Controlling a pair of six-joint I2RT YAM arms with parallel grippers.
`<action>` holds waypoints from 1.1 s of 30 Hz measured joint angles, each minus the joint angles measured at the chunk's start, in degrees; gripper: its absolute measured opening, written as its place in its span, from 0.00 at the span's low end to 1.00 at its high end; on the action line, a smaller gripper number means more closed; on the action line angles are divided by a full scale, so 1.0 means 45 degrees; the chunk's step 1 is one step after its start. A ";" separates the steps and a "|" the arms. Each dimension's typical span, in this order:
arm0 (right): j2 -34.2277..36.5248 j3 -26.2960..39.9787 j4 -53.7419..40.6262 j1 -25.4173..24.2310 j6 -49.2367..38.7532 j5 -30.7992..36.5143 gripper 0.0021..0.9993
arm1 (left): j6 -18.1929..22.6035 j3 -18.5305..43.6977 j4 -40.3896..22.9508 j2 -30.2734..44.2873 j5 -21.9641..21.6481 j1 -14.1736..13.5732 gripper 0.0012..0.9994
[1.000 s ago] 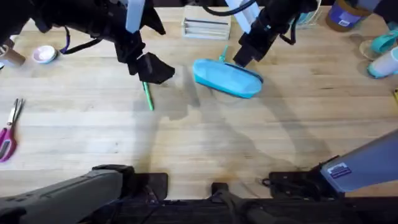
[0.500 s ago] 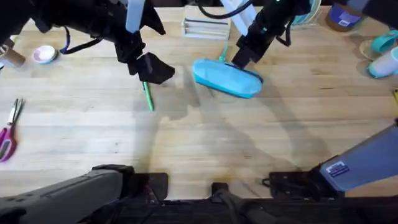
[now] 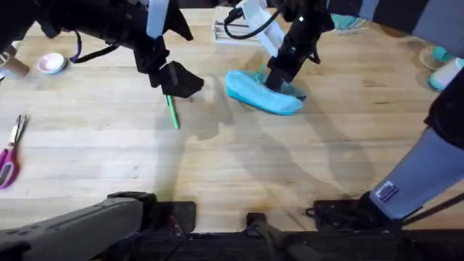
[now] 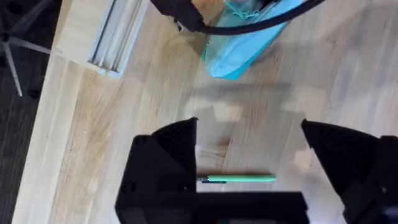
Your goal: Unzip the bag, pick up the pens from the table one at a time and place them inside, then zip the bag closed.
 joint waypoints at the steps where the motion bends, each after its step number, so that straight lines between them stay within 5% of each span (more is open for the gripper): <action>1: -0.0005 0.0003 0.0003 0.0005 0.0000 0.0000 0.03 | 0.0000 0.0000 0.0000 0.0000 0.0002 0.0000 0.99; 33: 0.0768 0.0005 -0.0446 0.0005 0.0001 -0.1550 0.04 | 0.0000 0.0000 0.0000 0.0000 0.0005 0.0000 0.99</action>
